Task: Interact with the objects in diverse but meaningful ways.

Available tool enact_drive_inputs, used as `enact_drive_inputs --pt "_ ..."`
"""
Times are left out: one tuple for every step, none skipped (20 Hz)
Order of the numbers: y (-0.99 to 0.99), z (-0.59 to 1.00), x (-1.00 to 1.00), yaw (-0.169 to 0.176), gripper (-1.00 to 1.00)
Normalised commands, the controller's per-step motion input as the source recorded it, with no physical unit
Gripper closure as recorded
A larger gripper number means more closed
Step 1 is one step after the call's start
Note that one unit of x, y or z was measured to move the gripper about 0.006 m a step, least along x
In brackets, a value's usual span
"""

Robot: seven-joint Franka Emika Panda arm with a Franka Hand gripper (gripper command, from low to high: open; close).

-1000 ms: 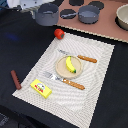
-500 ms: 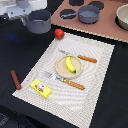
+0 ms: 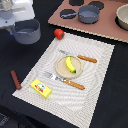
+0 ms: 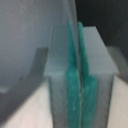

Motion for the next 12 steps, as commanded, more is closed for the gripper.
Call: enact_drive_inputs --pt "-0.12 -0.33 0.0 0.0 1.0" --pt "-0.1 -0.34 0.01 0.0 1.0" --pt "-0.09 -0.34 0.02 0.0 1.0" --pt "-0.08 -0.34 0.05 0.0 1.0" --pt "-0.04 -0.31 0.11 0.0 1.0" --pt "-0.05 -0.3 0.13 0.0 1.0" --pt "-0.06 -0.25 0.19 0.0 1.0" --pt "-0.05 -0.25 0.2 0.0 1.0" --pt "-0.07 -0.22 0.19 0.0 1.0" --pt "-0.07 -0.21 0.25 0.0 1.0" --pt "-0.11 -0.19 0.26 0.0 1.0" --pt "-0.11 -0.14 0.31 0.0 1.0"
